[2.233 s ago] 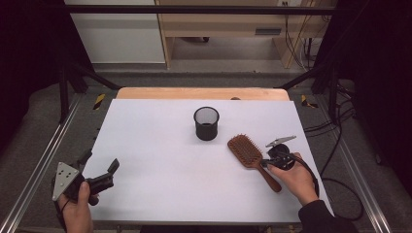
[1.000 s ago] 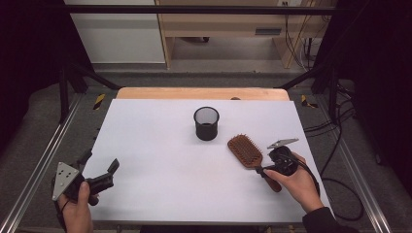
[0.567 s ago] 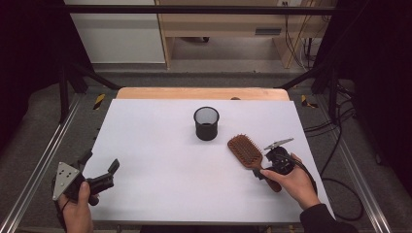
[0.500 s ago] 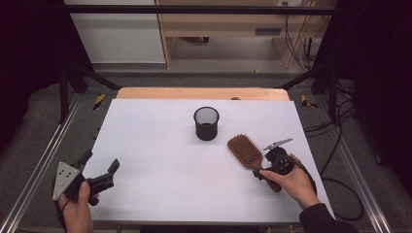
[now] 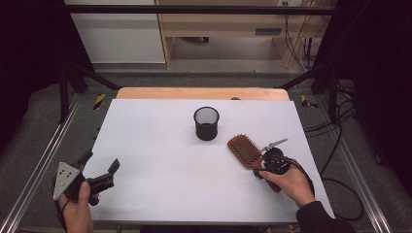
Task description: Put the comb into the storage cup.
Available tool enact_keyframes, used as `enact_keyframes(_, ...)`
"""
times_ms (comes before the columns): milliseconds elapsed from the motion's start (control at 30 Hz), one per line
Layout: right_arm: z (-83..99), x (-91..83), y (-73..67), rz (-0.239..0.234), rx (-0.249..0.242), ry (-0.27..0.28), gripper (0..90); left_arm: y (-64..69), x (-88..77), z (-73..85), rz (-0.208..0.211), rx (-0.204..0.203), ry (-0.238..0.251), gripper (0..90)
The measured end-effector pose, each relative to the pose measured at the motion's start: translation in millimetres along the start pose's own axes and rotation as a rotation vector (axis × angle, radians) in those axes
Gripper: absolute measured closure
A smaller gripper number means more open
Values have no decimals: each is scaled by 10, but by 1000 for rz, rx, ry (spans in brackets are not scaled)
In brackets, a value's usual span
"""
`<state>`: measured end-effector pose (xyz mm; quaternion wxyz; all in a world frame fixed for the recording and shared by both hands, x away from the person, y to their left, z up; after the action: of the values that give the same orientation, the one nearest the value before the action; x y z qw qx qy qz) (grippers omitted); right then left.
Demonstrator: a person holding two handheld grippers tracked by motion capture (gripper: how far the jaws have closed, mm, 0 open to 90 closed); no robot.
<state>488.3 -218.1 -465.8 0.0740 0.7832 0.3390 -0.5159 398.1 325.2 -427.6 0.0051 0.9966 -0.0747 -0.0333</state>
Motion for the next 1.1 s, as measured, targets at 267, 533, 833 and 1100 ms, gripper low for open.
enact_keyframes(267,-21,4,-20,41,-11,-26,579,2,1,1,1,0,-1,19)
enact_keyframes(533,-29,23,-73,59,-15,-36,670,9,3,0,3,2,-2,19)
enact_keyframes(833,-26,18,-38,35,5,-28,727,13,8,-1,4,5,-2,19)
enact_keyframes(1100,6,-7,-4,13,1,9,730,9,7,0,6,1,-3,19)
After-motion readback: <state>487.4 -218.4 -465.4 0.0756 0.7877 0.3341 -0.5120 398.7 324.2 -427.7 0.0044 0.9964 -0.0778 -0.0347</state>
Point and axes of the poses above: each handheld gripper's, and its own axes: x roughly forward along the jaws, z roughly out of its underside, y roughly to its right, the point moved 1 cm from there along x, roughly forward along the jaws, and after that the axes turned 12 degrees about -z, right-handed, at the moved point
